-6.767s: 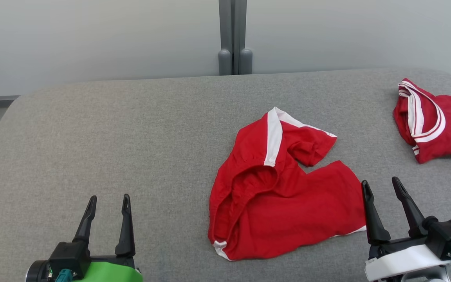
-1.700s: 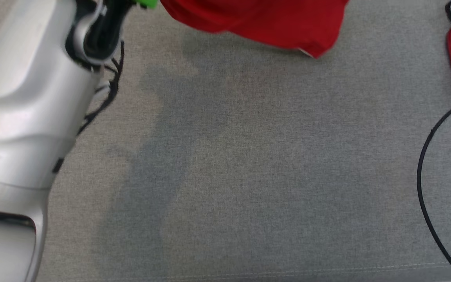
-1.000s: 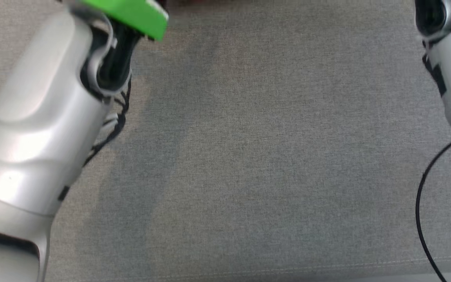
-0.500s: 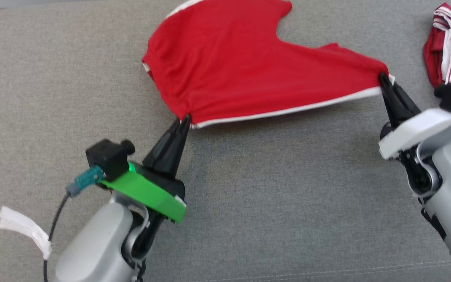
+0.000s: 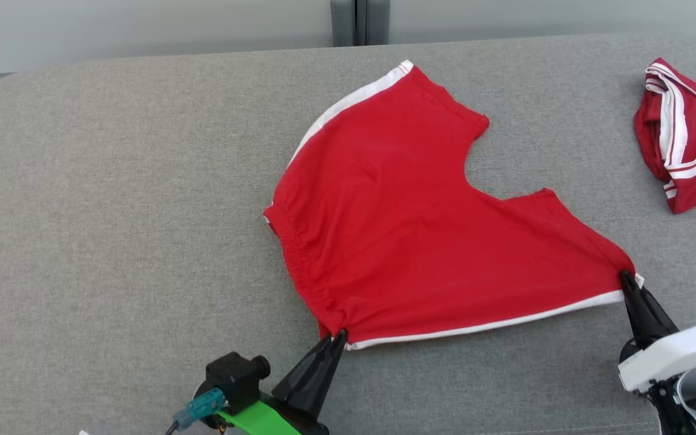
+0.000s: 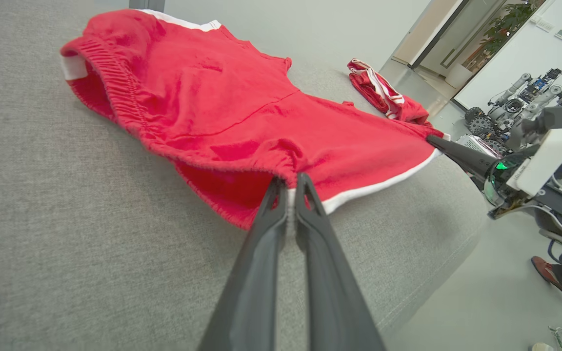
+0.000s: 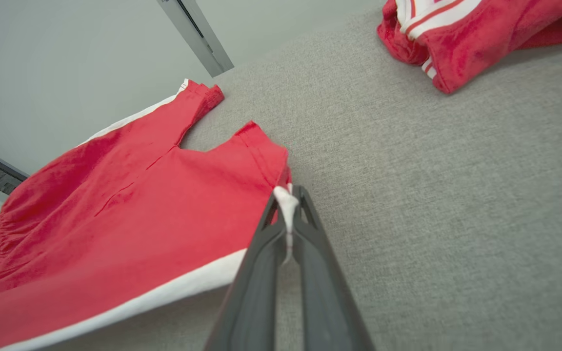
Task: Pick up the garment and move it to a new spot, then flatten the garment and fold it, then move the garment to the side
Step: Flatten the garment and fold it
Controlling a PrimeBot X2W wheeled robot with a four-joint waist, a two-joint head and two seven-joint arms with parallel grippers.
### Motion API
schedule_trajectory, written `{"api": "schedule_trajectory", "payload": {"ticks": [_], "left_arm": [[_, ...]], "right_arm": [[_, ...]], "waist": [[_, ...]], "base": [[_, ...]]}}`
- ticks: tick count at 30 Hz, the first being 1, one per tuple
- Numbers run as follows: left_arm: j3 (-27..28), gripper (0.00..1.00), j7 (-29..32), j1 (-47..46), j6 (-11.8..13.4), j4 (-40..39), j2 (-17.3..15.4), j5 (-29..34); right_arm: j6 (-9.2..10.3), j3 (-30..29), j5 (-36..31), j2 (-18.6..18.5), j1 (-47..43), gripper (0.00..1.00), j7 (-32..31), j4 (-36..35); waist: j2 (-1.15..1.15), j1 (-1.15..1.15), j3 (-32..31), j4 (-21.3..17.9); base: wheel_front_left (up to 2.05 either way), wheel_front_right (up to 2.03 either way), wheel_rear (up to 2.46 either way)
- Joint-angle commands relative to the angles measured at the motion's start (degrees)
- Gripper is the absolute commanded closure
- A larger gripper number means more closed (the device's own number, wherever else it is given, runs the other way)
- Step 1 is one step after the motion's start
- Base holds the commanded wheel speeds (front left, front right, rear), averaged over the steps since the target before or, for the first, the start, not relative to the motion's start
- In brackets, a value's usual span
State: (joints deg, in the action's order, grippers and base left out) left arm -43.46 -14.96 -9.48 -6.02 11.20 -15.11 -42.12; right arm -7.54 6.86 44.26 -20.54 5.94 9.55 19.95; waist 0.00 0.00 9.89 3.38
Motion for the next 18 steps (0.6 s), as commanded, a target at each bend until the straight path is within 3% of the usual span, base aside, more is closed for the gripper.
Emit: {"api": "schedule_trajectory", "payload": {"ticks": [1, 9, 18], "left_arm": [[-0.16, 1.0, -0.18, 0.98, 0.36, -0.26, 0.1, 0.54], [-1.3, 1.0, -0.12, 1.78, 0.39, 0.13, 0.9, 0.56], [1.93, 1.0, -0.22, -3.07, -0.46, -0.73, 3.34, -0.5]], "right_arm": [[0.12, -1.48, -0.85, 0.56, -1.95, 1.0, -0.88, -1.3], [0.11, -10.91, -4.94, 6.11, -8.83, 1.0, -7.95, -11.86], [0.09, -12.58, -8.61, 7.7, 0.52, 1.0, -14.81, -17.49]], "waist": [[0.0, 0.0, -0.19, 0.22], [0.0, 0.0, -0.04, 0.93], [0.0, 0.0, 1.57, 3.93]], "base": [[0.0, 0.0, 0.0], [0.0, 0.0, 0.0], [0.0, 0.0, 0.0]]}}
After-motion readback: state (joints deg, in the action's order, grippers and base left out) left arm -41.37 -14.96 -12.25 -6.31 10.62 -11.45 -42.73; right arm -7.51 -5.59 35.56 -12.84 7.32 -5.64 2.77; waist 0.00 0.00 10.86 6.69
